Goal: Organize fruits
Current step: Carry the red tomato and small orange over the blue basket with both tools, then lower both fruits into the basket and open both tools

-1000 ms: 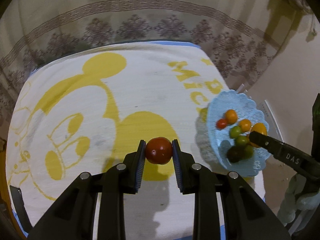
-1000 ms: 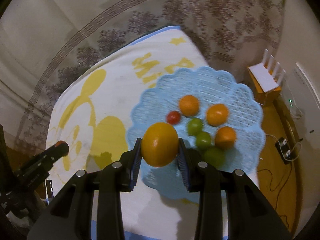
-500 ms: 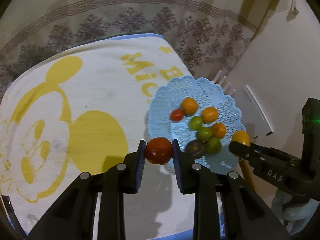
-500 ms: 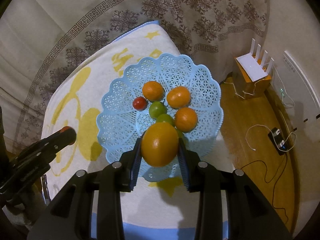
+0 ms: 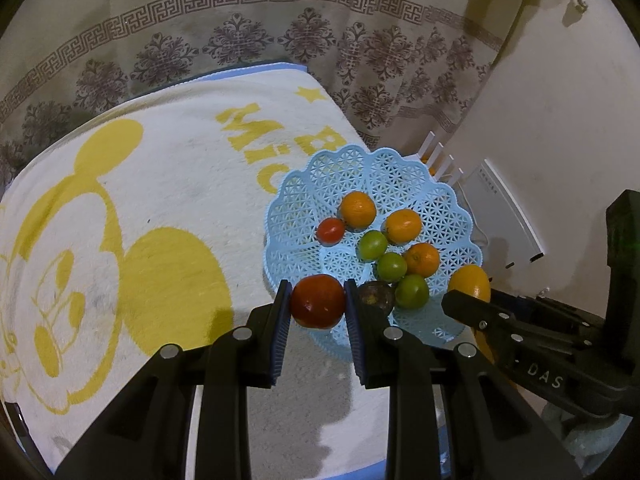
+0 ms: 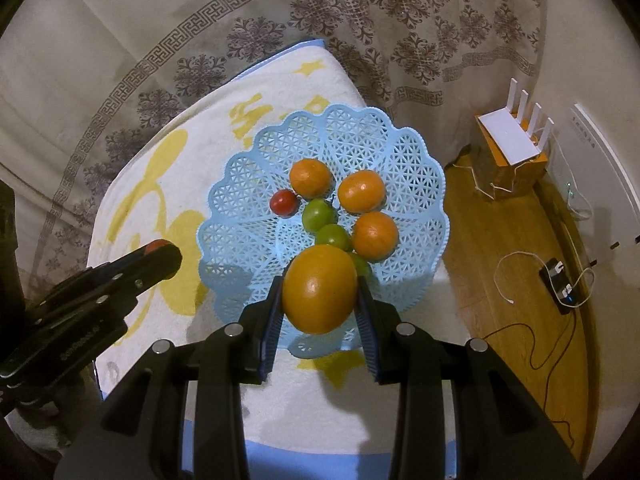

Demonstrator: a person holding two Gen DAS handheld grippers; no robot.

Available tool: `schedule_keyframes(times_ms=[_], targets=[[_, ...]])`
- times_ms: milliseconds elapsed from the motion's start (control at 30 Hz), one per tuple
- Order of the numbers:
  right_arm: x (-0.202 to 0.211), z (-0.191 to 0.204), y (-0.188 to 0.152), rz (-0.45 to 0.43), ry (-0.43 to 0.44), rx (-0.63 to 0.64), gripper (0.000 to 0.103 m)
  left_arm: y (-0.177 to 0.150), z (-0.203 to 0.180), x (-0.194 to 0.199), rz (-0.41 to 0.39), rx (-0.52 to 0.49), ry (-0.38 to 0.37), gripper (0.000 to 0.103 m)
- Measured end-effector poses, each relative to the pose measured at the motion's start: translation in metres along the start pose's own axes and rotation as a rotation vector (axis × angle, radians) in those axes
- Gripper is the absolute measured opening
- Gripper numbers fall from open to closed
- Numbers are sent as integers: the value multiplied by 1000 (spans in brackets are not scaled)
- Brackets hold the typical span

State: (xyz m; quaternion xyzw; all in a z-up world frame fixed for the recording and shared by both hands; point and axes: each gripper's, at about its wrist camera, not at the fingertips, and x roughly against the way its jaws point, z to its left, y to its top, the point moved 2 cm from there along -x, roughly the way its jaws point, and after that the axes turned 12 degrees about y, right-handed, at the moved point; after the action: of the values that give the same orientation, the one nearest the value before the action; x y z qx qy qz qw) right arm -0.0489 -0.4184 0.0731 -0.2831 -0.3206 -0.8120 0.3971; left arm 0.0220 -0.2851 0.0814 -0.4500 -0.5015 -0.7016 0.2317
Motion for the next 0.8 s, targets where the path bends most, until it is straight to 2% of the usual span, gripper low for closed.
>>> schedule_keyframes(times_ms=[467,500,533,600,800], targets=[[1,4,-1,-7,-12,6,36,3,-11,-6,8,-33,-16,27],[1,4,-1,-8,-12,6,36,3,-10,-7,13,-31,-15,29],[0,4,-1,-7,-12,6,36,3,-10,-8,18,-26,-16,44],[0,4,-1,-7,-12,6,36,4,-6,-7,1,-8,3,60],[-2,6,1,-3,-7,12,36,4,4,-7,-2,14,28,61]])
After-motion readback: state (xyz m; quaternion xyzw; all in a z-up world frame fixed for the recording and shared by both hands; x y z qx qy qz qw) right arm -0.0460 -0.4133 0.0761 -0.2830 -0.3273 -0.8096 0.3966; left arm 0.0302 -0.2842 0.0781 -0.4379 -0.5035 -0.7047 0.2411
